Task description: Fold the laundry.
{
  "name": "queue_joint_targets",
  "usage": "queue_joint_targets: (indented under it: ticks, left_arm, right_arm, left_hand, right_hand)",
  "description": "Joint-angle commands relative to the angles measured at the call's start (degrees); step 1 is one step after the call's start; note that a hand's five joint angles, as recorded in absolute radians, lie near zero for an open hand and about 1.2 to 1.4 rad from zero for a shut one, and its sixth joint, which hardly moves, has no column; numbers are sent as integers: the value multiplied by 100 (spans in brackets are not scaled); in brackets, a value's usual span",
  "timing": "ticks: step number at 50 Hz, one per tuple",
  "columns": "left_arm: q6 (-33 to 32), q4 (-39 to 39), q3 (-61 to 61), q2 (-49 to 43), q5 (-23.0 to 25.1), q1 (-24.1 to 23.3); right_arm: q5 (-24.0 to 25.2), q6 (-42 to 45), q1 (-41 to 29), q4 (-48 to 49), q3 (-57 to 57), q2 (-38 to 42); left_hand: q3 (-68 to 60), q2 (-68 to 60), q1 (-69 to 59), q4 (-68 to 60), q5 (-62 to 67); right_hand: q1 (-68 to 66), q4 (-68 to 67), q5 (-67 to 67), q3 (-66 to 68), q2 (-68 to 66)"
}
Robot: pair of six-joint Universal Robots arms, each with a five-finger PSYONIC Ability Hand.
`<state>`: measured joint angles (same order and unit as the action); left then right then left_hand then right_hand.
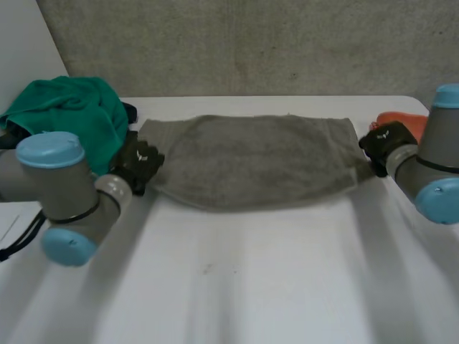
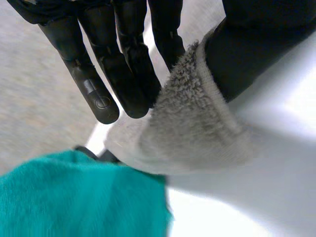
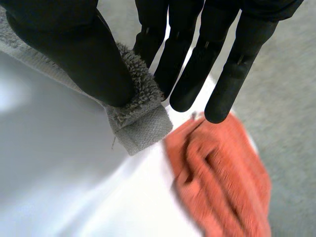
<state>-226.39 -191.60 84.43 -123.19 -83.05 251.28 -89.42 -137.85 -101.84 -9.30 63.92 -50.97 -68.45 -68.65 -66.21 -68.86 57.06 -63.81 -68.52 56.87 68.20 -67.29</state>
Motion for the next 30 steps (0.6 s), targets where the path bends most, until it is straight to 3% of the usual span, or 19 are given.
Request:
queue_joint_targets:
  ticks: [1,4,8,13,19,30]
  left_arm:
    - [-388,1852,1733,2174,-27,-9]
    - [-502,2661,2235,2791,43,8]
    - [-836,2831,2333,2880,122,26]
    - [-977,2050,1789,2310,78,26]
    - [-863,1056,551,1090,-106,-70]
    - [-696,1072,-1253,-451,-1002,-352]
  right_arm:
    - [21,907,305,-1275,1833,-1624]
    - [12,1935,700,-1460,2800,-2346]
    - [47,2676,885,-1145,3390,-2655]
    - [30,2079,886,-494,3242,-2471]
    - [-40,1157,606,164,2277,-1408]
    - [-269,936,104,1062,720,-89]
  left_hand:
    - [-1155,-1135,-1379,-1114,1294]
    - [-1155,-1135,-1379,-1114,1294]
    - [-1155,-1135,-1379,-1114,1294]
    - [-1155,-1135,-1379,-1114,1294]
    - [-1155,-1135,-1379,-1114,1294]
    - [-1155,-1135,-1379,-1114,1294]
  right_hand:
    - [-1619,-1148,1313,1180,-1271]
    - [-1619,-1148,1313,1180,-1271]
    - [-1619,-1148,1313,1180,-1271]
    - [-1619,-1148,1313,1180,-1271]
    - [-1619,-1148,1313,1180,-1271]
    - [-1619,-1148,1313,1180,-1271]
